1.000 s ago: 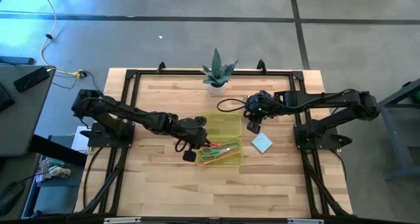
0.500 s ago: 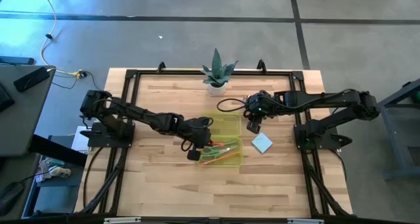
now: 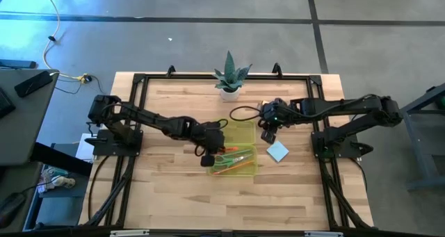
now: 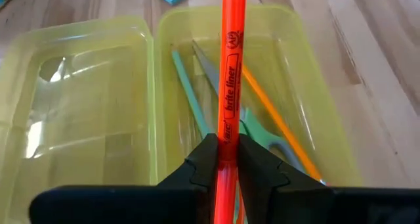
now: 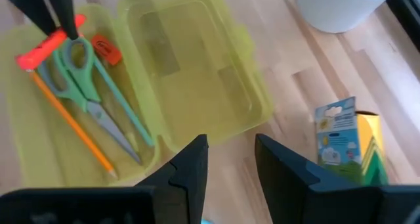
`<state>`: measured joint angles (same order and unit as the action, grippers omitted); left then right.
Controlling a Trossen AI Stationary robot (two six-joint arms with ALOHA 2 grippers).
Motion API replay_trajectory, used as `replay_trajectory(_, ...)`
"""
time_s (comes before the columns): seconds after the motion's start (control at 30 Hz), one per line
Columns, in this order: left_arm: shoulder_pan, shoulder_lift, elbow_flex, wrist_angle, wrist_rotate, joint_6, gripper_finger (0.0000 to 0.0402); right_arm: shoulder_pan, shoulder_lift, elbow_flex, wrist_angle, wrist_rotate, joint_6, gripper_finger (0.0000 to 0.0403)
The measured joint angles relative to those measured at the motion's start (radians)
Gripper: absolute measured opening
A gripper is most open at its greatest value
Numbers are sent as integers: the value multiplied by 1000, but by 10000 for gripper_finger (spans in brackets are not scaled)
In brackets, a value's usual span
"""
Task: Pack school essentials
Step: Put the orange pen into the yellow supply box, then put the blue sticky note into the yellow supply box
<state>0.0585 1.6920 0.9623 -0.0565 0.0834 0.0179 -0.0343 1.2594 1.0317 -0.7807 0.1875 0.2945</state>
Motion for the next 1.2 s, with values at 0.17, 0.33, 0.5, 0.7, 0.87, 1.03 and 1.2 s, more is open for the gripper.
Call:
replay_trajectory(0.17, 8, 0, 0, -10, -1, -25, 41, 25, 0, 0, 0, 0, 20, 118)
replay_trajectory(0.33, 6, 0, 0, -9, 0, -24, 69, 31, 0, 0, -4, 0, 20, 118)
replay_trajectory(0.5, 7, 0, 0, -7, -11, -25, 103, 30, 0, 0, -13, 3, 20, 118)
replay_trajectory(0.7, 9, -7, 0, -8, -50, -24, 119, 31, 0, 0, -41, 3, 22, 118)
replay_trajectory(0.87, 20, -44, 0, -17, -52, 0, 113, 35, 0, 0, -103, 0, 72, 118)
replay_trajectory(1.03, 44, -98, 0, -71, -60, 19, 107, 72, 0, 0, -187, 2, 162, 118)
replay_trajectory(1.2, 63, -158, 1, -143, -106, 24, 106, 121, 0, 0, -239, 0, 257, 118)
